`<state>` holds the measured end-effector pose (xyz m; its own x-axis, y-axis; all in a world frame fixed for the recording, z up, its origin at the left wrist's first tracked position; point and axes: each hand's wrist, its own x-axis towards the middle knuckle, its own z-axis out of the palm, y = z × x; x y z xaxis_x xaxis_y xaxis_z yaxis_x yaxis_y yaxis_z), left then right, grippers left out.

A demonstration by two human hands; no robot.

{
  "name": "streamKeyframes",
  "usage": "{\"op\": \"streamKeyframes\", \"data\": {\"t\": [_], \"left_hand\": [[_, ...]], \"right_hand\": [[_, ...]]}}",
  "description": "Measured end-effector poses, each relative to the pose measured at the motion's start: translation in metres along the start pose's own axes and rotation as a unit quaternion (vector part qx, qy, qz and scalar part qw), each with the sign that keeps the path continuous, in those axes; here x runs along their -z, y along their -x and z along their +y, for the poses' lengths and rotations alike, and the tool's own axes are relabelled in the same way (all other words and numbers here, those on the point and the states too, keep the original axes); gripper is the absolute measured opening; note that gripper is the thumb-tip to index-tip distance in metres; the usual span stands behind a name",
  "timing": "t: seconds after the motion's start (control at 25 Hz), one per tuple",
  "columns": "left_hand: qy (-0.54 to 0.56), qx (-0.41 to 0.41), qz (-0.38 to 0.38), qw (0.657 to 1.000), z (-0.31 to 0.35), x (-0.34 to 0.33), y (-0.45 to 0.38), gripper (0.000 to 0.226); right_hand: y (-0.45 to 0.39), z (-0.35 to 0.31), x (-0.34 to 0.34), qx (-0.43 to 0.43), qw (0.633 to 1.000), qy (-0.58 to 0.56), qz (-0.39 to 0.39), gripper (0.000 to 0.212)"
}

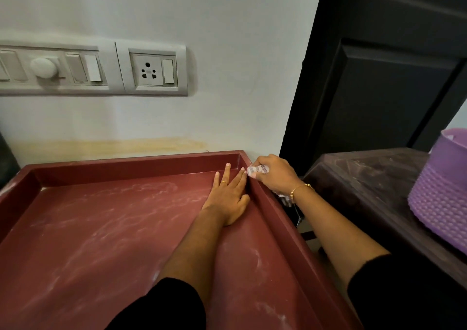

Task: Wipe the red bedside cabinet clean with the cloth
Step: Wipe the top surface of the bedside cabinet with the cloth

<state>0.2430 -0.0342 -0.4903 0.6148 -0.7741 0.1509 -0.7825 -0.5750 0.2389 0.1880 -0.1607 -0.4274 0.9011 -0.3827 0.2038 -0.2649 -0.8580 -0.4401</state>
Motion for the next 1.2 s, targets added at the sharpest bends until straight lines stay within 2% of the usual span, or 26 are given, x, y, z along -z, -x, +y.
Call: {"op": "streamKeyframes", "data": {"t": [0.2,0.24,0.44,0.68,0.88,0.96,1.04,1.12,1.2], "left_hand": [[0.004,0.002,-0.01,1.0,0.0,0.001,0.001,0.063],[0.005,0.001,-0.014,1.0,0.0,0.002,0.001,0.063],[0.007,-0.004,-0.017,1.0,-0.002,0.0,-0.001,0.063],[0.01,-0.002,-0.019,1.0,-0.001,0.002,0.0,0.063],[0.013,-0.006,-0.022,1.0,-0.002,0.0,-0.002,0.068],[0.016,-0.004,-0.025,1.0,-0.002,0.0,-0.001,0.073],[0.014,-0.003,-0.023,1.0,-0.002,0.001,-0.001,0.07],[0.012,-0.003,-0.022,1.0,-0.002,0.001,-0.001,0.069],[0.013,-0.004,-0.027,1.0,-0.002,0.0,-0.001,0.068]], "right_hand": [[-0.029,-0.018,-0.012,-0.116,0.993,0.021,0.019,0.033],[-0.028,-0.018,-0.012,-0.111,0.993,0.03,0.012,0.033],[-0.019,-0.008,-0.007,0.019,0.997,0.074,0.0,0.025],[-0.047,-0.024,-0.009,-0.076,0.996,0.037,-0.003,0.031],[-0.032,-0.018,-0.007,0.034,0.994,0.108,0.01,0.025],[-0.043,-0.019,-0.012,-0.003,0.997,0.072,0.023,0.024],[-0.057,-0.021,-0.021,-0.084,0.995,0.037,0.033,0.029],[-0.058,-0.022,-0.029,-0.114,0.991,0.067,0.038,0.033],[-0.054,-0.018,-0.032,-0.031,0.989,0.136,0.041,0.028]]}}
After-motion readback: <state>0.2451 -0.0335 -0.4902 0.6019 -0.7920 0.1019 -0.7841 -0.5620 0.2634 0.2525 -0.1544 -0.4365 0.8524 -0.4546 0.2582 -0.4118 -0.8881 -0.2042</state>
